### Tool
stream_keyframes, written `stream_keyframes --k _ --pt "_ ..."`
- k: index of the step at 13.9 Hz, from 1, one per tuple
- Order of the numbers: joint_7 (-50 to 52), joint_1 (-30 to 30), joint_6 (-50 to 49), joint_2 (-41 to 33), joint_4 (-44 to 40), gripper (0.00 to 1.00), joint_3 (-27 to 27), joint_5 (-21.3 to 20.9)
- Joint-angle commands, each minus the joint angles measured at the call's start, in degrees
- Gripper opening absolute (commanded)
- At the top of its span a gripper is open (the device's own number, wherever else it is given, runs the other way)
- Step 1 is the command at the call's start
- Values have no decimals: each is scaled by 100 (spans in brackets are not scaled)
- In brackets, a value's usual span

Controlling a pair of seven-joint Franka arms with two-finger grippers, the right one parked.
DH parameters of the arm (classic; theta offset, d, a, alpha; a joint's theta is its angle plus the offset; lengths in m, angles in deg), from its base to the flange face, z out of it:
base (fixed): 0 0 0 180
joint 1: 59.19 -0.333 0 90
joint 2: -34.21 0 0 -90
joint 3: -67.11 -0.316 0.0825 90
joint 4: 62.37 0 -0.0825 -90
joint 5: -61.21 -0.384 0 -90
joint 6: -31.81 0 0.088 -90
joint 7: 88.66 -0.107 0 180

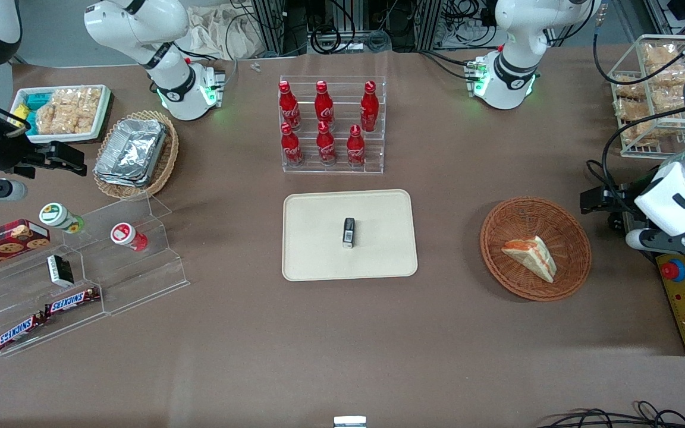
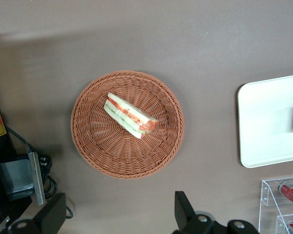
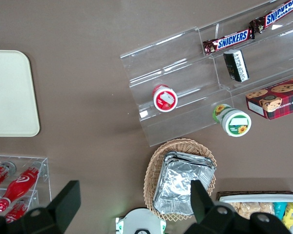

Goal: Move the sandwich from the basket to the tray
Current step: 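Move the left gripper down over the sandwich in the wicker basket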

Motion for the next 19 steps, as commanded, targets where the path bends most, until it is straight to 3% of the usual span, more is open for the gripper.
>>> stream_keyframes --k 1,3,5,7,11,15,19 --pt "149 93 -179 61 -122 100 -40 29" --pt "516 110 -170 192 -130 100 -32 -67" --pt "965 215 -118 254 0 100 -31 -443" --pt "1211 181 572 132 613 100 -58 -437" --pt "3089 41 2113 -80 2030 100 -75 -401" --pt "5163 23 3238 271 2628 100 -75 -489" --pt "6352 31 3757 631 2841 100 -75 -507"
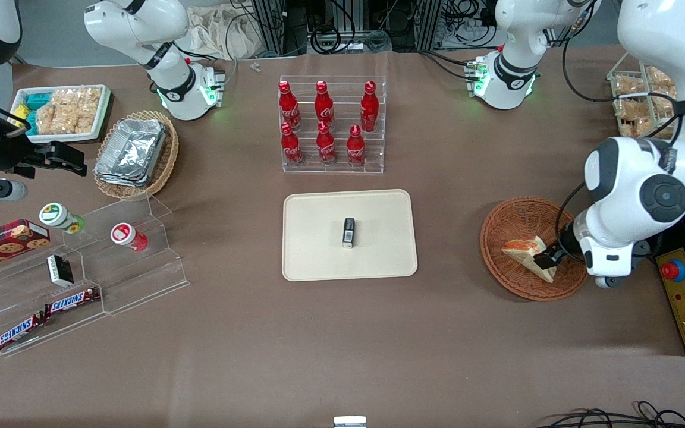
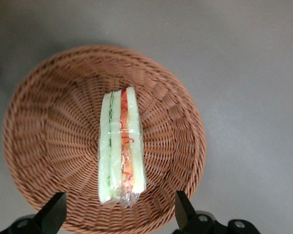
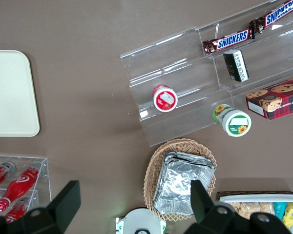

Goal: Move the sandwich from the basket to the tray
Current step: 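Lower the open left gripper around the sandwich and close it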

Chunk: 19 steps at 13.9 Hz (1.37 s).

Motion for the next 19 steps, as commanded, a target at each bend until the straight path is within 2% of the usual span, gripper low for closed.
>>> stream_keyframes --k 1,7,15,16,17,18,19 --pt "710 -2 298 181 47 100 19 -109" --pt "878 -19 518 392 125 100 11 -109" --pt "878 -46 1406 550 627 100 -165 -109" --pt "886 -37 1406 568 618 81 -165 -109" --pt "904 -28 1406 568 600 51 -165 -100" --pt "965 -20 1398 559 574 15 -165 -91" --pt "1027 -19 1398 568 583 0 -165 -108"
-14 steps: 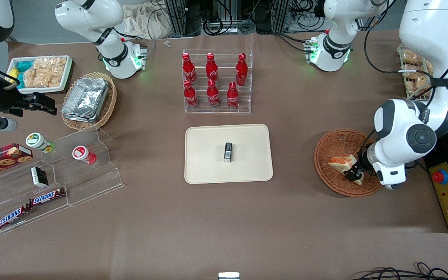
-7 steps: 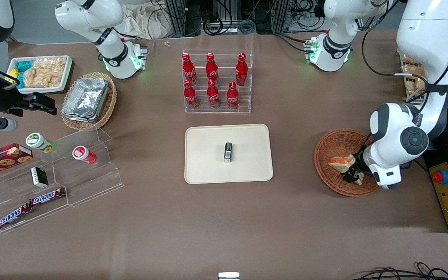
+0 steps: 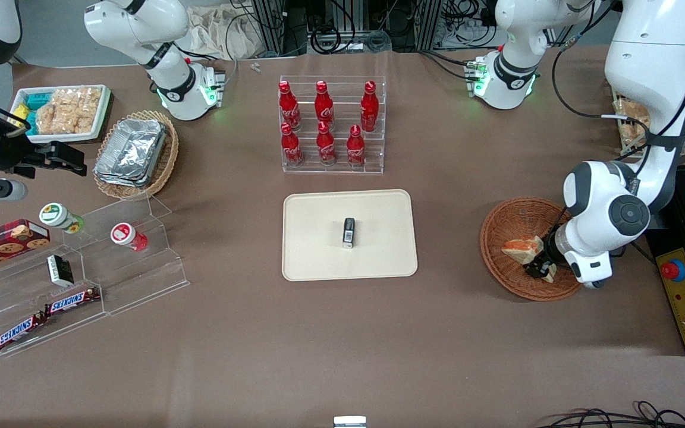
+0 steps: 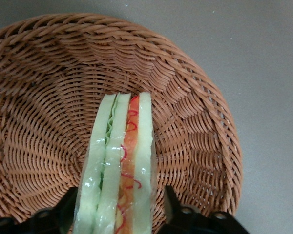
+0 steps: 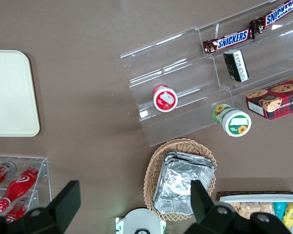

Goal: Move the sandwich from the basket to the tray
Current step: 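Lower the open left gripper around the sandwich and close it, then lift the sandwich out of the basket with the left gripper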

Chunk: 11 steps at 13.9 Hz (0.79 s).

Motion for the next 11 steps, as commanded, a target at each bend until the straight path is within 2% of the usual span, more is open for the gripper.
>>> stream_keyframes --k 1,3,5,11 --pt "276 8 148 -20 41 0 26 -105" --pt "259 17 78 -90 -55 0 34 -105" --pt "224 25 -437 -257 -361 0 61 -105" --pt "-424 34 -3355 -284 -2768 0 674 -70"
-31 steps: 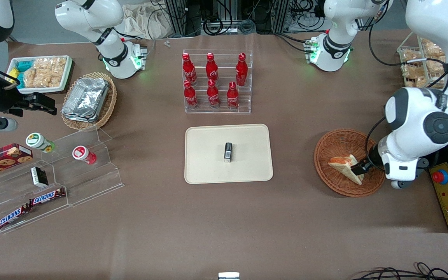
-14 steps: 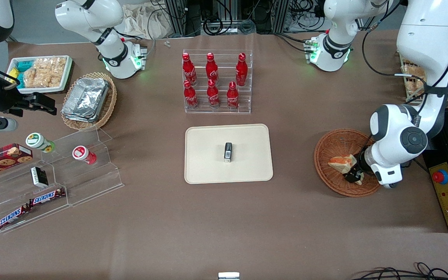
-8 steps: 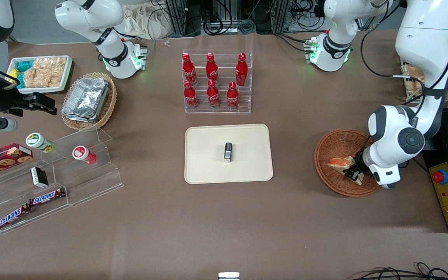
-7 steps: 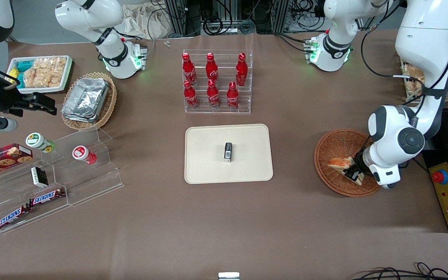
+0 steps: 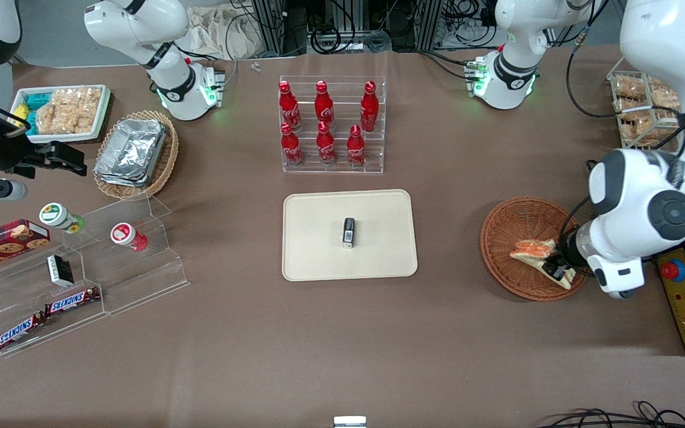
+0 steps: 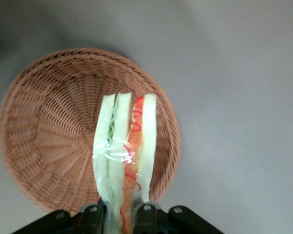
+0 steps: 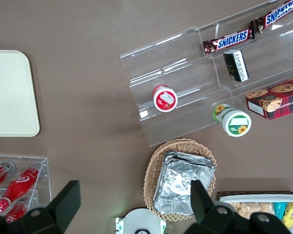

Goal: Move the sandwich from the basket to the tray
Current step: 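Lift the sandwich out of the basket with the left gripper, then carry the sandwich over the beige tray beside the black box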

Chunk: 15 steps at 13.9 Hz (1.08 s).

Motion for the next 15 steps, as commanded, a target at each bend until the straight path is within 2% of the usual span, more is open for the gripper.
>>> stream_keyframes --k 1,3,5,8,11,13,15 --pt "-463 17 -1196 80 -1200 0 425 -47" --pt "-682 253 -1534 168 -1817 0 760 -65" --pt "-1418 788 -1508 177 -1890 0 796 -47" --pt "-1536 1526 -1447 491 -1846 0 796 -47" --pt "-1545 2125 -572 940 -1452 0 787 -117" --pt "-1545 2432 342 1169 -891 0 787 -397" --pt "-1598 2495 898 1432 -485 0 787 -792"
